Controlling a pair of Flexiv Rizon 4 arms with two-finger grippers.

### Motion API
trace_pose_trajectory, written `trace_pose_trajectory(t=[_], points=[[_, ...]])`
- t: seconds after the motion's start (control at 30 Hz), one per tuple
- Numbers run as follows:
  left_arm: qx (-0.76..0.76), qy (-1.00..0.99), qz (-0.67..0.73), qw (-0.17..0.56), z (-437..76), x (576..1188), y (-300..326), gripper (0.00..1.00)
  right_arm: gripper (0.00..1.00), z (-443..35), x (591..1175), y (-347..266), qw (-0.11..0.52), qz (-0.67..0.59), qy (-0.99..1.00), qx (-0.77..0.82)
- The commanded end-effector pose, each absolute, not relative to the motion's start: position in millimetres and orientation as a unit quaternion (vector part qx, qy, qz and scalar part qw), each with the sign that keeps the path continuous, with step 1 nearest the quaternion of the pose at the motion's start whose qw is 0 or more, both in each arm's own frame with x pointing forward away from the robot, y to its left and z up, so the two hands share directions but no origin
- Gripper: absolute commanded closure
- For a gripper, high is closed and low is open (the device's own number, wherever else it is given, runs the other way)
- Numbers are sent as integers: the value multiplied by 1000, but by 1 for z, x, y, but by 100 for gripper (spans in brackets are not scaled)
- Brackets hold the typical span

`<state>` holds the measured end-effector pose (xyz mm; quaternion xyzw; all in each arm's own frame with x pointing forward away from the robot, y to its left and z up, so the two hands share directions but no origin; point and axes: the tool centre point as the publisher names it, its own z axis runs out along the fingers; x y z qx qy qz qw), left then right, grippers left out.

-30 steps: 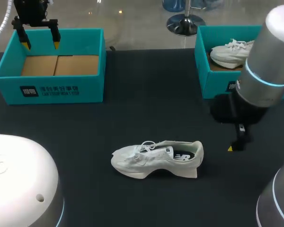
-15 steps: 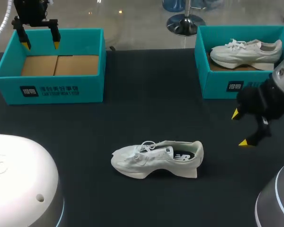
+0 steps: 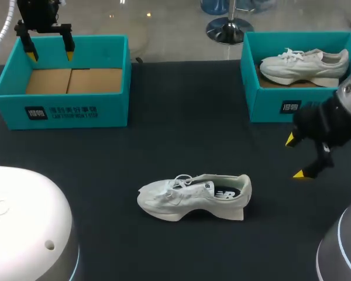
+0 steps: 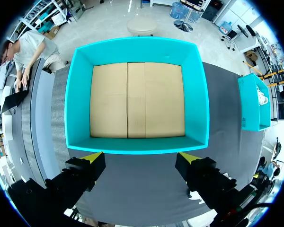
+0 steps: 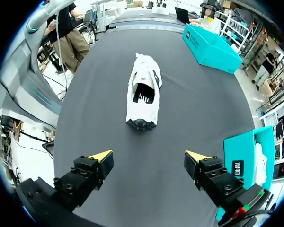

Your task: Take the shoe out of the shoebox, open the shoe tongue, remove and reinsert the insole, then place the shoe into the shoebox

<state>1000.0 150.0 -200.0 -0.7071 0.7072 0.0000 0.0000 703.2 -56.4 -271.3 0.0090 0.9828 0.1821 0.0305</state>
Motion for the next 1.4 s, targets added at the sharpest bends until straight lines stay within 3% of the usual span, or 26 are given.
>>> trace_pose_trajectory(t=[0.03, 0.33, 0.47, 0.7, 1.1, 1.4], points=[[-707, 707, 0, 0, -200, 1000, 150, 0, 0, -272, 705, -54, 29, 176, 984, 10], [-707, 707, 0, 0, -200, 1000, 150, 0, 0, -272, 705, -54, 29, 176, 984, 10], [-707, 707, 0, 0, -200, 1000, 150, 0, 0, -281, 711, -70, 80, 261, 962, -19], [-707, 707, 0, 0, -200, 1000, 150, 0, 0, -286, 717, -93, 105, 349, 928, -81], [-707, 707, 0, 0, -200, 1000, 150, 0, 0, -303, 710, -116, 29, 400, 915, -53], [-707, 707, 0, 0, -200, 1000, 150, 0, 0, -331, 707, -115, 30, 426, 903, -41]])
